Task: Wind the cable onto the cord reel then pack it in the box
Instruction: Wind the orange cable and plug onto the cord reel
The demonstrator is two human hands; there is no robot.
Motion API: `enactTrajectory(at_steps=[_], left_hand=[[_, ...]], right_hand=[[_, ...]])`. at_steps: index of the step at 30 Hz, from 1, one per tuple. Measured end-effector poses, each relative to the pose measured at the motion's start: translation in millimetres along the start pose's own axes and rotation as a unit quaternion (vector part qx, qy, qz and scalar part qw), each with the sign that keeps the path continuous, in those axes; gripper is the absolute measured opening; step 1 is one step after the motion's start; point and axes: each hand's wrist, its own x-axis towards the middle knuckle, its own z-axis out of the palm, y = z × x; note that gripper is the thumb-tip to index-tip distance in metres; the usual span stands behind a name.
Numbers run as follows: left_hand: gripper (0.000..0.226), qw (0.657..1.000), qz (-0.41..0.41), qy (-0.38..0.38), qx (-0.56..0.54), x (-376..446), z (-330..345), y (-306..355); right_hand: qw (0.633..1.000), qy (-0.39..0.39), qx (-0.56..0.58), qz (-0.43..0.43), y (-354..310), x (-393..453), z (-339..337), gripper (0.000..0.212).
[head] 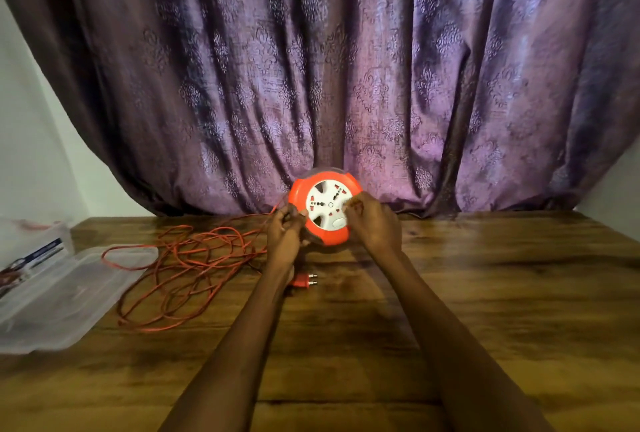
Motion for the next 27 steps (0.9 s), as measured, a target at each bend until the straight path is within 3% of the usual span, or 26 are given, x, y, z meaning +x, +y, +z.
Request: enactTrajectory(at_steps=[3, 5, 10, 13, 18, 20, 21, 22, 24, 25, 27], left_hand=[[0.017, 1.000, -0.014, 0.006, 0.024, 6.2, -11.5, 2.2], [0.018, 0.999, -0.025, 0.003, 0.046, 9.5, -14.4, 3.2], [0.017, 0.996, -0.021, -0.028, 0.085, 8.5, -16.7, 4.5], [0.016, 0.995, -0.008, -0.026, 0.098, 7.6, -14.2, 4.7], [0.020, 0.995, -0.002, -0.070, 0.071, -5.6, -0.3, -0.4], [0.026, 0.994, 0.008, -0.075, 0.073, -10.1, 6.5, -3.5], [0.030, 0.994, 0.022, -0.073, 0.081, -12.0, 9.4, -5.5], [0.033, 0.993, 0.037, -0.071, 0.091, -13.6, 12.5, -7.2], [0.037, 0.988, 0.067, -0.070, 0.120, -16.5, 18.7, -10.0], [0.038, 0.986, 0.076, -0.072, 0.131, -17.7, 20.4, -10.8], [0.039, 0.986, 0.079, -0.066, 0.129, -16.9, 20.9, -12.1]], right_hand=[[0.947, 0.033, -0.105, -0.301, 7.1, -3.6, 3.2, 0.035], [0.910, 0.010, -0.141, -0.390, 8.9, -4.2, 6.0, 0.041], [0.901, -0.052, -0.223, -0.367, 13.2, -11.2, 11.0, 0.054], [0.905, 0.007, -0.245, -0.347, 14.6, -8.6, 12.7, 0.054], [0.956, 0.064, -0.236, -0.162, 2.4, -9.9, 11.9, 0.065], [0.986, 0.063, -0.154, -0.033, -3.8, -11.6, 13.6, 0.065], [0.996, 0.045, -0.058, 0.057, -7.5, -11.5, 12.3, 0.065], [0.985, 0.020, 0.086, 0.148, -12.2, -11.2, 8.3, 0.064], [0.878, -0.024, 0.385, 0.283, -14.7, -9.8, 4.8, 0.056], [0.836, -0.036, 0.448, 0.315, -13.9, -9.8, 4.1, 0.052], [0.817, -0.043, 0.475, 0.325, -12.2, -11.5, 5.7, 0.051]])
